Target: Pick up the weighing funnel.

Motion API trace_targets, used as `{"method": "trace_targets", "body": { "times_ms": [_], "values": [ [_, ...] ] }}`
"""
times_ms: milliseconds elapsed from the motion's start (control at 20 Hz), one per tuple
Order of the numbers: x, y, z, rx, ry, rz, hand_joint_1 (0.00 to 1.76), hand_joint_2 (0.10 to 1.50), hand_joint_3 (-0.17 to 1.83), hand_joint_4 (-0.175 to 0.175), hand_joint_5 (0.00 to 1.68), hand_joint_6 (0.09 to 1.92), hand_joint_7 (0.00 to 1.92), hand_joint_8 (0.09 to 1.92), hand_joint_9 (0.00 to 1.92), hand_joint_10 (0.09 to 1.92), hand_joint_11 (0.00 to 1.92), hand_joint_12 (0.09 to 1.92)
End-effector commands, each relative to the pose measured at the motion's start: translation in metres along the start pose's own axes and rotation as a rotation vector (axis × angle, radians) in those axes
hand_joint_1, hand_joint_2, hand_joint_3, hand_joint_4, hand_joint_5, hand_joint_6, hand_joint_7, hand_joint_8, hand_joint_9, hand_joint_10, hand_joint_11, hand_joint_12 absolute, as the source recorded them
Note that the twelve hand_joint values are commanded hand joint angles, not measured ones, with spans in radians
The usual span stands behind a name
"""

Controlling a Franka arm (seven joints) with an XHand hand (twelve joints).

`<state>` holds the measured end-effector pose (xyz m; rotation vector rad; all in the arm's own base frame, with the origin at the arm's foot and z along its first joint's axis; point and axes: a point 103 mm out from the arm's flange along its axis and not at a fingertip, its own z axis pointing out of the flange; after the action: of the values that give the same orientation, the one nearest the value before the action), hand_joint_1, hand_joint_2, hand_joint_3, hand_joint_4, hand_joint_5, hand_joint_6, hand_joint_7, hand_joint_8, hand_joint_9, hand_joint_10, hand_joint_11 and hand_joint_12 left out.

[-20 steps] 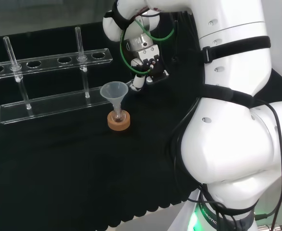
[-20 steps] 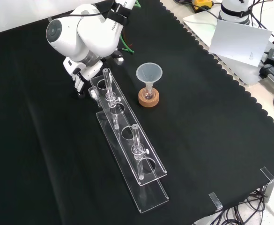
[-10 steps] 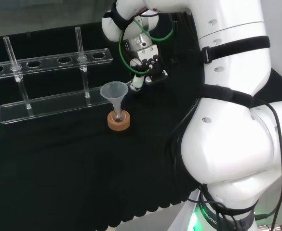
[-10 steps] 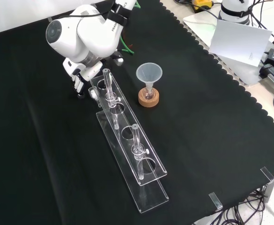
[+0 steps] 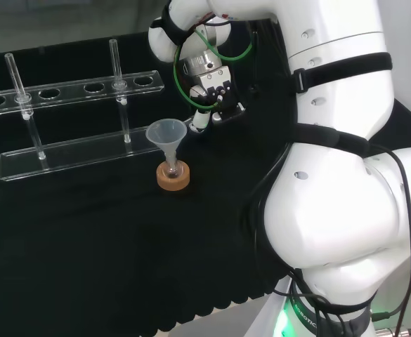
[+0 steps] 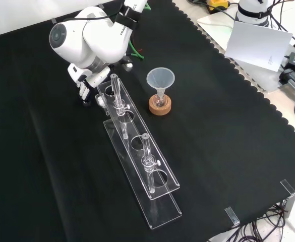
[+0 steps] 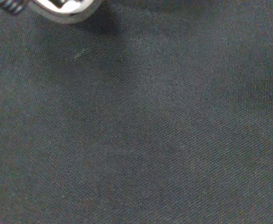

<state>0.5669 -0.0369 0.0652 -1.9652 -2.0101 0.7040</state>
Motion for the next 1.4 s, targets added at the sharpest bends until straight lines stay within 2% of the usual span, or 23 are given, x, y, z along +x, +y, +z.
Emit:
{"method": "trace_targets", "body": {
  "times_ms": [50, 100, 150, 250, 800, 1400],
  "values": [
    [0.001, 0.0, 0.0, -0.008, -0.032, 0.023, 0.96, 0.76, 0.49, 0.101, 1.0, 0.72, 0.47, 0.74, 0.75, 0.56, 0.59, 1.24],
    [0.001, 0.0, -0.001, -0.013, -0.037, 0.028, 1.01, 0.82, 0.4, 0.135, 1.06, 0.77, 0.48, 0.74, 0.77, 0.55, 0.61, 1.22],
    [0.0, 0.0, -0.001, -0.016, -0.043, 0.032, 1.04, 0.86, 0.35, 0.155, 1.1, 0.77, 0.5, 0.74, 0.79, 0.55, 0.64, 1.2],
    [-0.001, -0.001, -0.003, -0.022, -0.048, 0.038, 1.07, 0.87, 0.33, 0.171, 1.16, 0.74, 0.53, 0.74, 0.85, 0.51, 0.7, 1.15],
    [-0.012, -0.016, -0.008, -0.088, -0.015, 0.047, 1.1, 0.78, 0.44, 0.175, 1.24, 0.65, 0.61, 0.74, 1.0, 0.4, 0.87, 1.03],
    [-0.011, -0.013, -0.004, -0.051, -0.013, 0.044, 1.11, 0.77, 0.45, 0.175, 1.27, 0.6, 0.65, 0.73, 1.07, 0.34, 0.96, 0.96]
  ]
}}
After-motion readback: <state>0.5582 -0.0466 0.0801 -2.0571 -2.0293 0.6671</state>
